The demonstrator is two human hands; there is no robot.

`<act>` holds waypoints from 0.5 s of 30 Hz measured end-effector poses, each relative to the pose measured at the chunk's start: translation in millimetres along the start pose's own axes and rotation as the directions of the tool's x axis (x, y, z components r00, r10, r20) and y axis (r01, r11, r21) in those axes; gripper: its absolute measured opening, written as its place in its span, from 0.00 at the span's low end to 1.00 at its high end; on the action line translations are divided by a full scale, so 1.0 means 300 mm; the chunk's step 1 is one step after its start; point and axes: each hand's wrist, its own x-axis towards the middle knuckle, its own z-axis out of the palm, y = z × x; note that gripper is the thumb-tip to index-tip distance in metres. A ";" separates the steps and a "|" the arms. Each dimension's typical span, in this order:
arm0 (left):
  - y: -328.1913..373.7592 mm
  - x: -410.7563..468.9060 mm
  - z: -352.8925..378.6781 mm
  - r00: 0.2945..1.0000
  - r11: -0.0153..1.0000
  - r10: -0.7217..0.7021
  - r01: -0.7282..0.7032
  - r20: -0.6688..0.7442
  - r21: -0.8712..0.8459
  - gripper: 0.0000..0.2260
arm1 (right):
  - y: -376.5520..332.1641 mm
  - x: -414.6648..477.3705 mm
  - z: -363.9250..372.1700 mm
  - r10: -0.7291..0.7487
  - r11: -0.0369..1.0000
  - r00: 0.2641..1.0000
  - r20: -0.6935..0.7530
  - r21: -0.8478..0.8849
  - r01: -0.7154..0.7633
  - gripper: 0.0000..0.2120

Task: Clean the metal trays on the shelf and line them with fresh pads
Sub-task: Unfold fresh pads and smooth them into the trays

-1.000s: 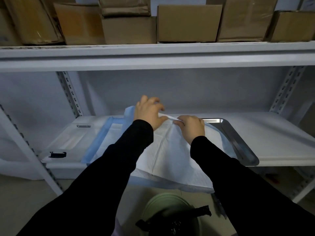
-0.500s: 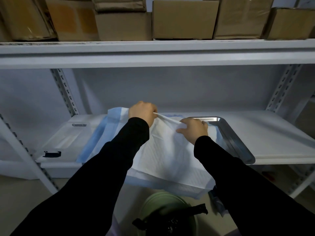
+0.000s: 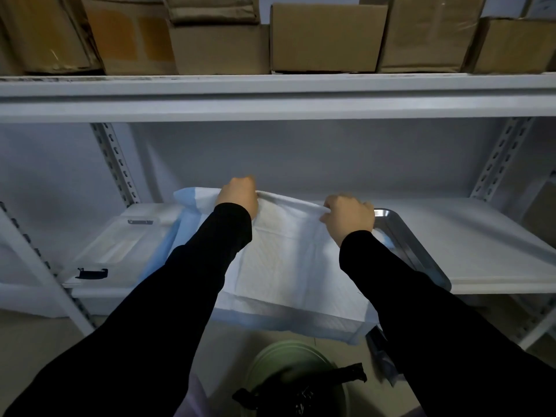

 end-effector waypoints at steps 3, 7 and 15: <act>0.010 -0.011 0.011 0.999 0.999 -0.030 0.031 0.034 -0.034 0.11 | -0.008 -0.004 -0.002 0.009 0.999 0.999 -0.041 -0.051 -0.011 0.09; 0.008 -0.008 0.012 0.997 0.995 -0.064 0.066 0.039 -0.072 0.13 | 0.000 -0.003 -0.015 0.033 0.995 0.999 -0.033 -0.092 -0.036 0.15; -0.001 0.034 -0.012 0.996 1.000 0.013 -0.011 0.087 -0.023 0.12 | 0.017 0.018 -0.010 0.114 0.973 0.993 -0.015 0.206 -0.108 0.10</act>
